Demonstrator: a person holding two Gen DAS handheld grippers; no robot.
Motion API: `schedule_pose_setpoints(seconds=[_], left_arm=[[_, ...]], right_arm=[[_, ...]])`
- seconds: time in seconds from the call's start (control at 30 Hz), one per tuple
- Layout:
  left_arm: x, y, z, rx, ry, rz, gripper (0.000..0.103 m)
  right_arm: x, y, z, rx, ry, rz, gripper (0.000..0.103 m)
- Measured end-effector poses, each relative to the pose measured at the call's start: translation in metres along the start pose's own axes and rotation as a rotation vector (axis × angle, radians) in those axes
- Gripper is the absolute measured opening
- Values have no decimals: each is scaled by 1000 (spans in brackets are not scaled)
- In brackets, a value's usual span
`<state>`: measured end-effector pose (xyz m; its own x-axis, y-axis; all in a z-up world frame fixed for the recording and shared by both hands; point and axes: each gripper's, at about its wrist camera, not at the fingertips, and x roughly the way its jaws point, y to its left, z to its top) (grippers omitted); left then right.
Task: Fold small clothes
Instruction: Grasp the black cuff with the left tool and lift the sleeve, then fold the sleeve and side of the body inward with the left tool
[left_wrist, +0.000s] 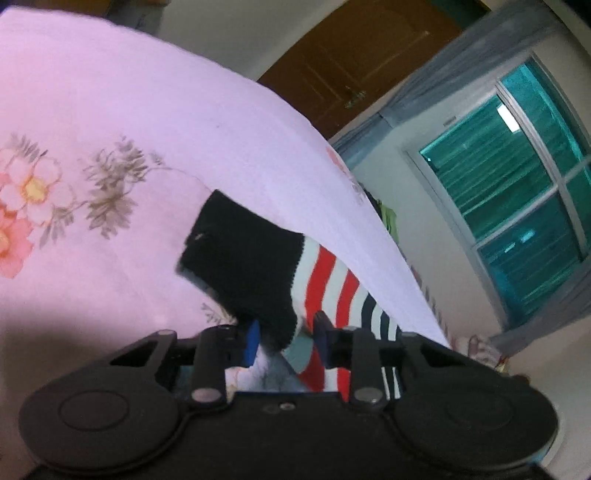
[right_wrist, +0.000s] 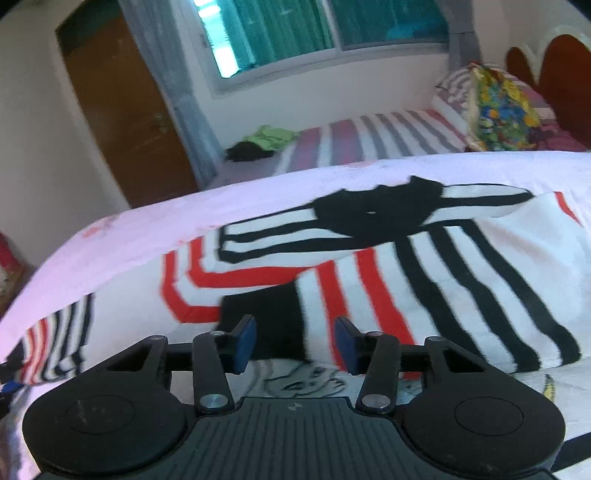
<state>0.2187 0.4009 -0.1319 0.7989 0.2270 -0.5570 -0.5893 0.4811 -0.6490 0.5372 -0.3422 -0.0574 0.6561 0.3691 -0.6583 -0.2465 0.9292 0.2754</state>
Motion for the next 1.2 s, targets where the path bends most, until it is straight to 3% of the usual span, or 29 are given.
schedule_pose_setpoints(seconds=[0.03, 0.07, 0.17, 0.3, 0.53, 0.8, 0.87, 0.93, 1.03, 1.13, 1.2], left_arm=[[1, -5, 0, 32, 0, 5, 22], [2, -7, 4, 57, -2, 13, 4], [1, -29, 6, 157, -12, -35, 4], [4, -103, -18, 384, 24, -186, 4], [33, -237, -117, 636, 185, -380, 4], [69, -318, -226, 762, 395, -462, 4], [82, -324, -249, 809, 461, -462, 10], [90, -325, -272, 854, 507, -460, 30], [75, -320, -294, 930, 455, -492, 51], [49, -311, -287, 975, 397, -494, 52], [31, -298, -270, 983, 350, -456, 50]], right_arm=[[5, -3, 1, 19, 24, -9, 2], [8, -7, 1, 38, 34, -14, 2], [3, -11, 0, 53, 12, -5, 2], [-10, -17, -3, 78, -13, -3, 2], [-36, -51, -2, 128, -34, -18, 2], [-76, -99, -8, 159, -49, -25, 2], [-82, -111, -11, 174, -40, -23, 2], [-85, -123, -13, 192, -26, -19, 2], [-88, -134, -14, 215, -11, 18, 2], [-90, -133, -12, 201, -15, 43, 2], [-85, -127, -9, 192, -10, 65, 2]])
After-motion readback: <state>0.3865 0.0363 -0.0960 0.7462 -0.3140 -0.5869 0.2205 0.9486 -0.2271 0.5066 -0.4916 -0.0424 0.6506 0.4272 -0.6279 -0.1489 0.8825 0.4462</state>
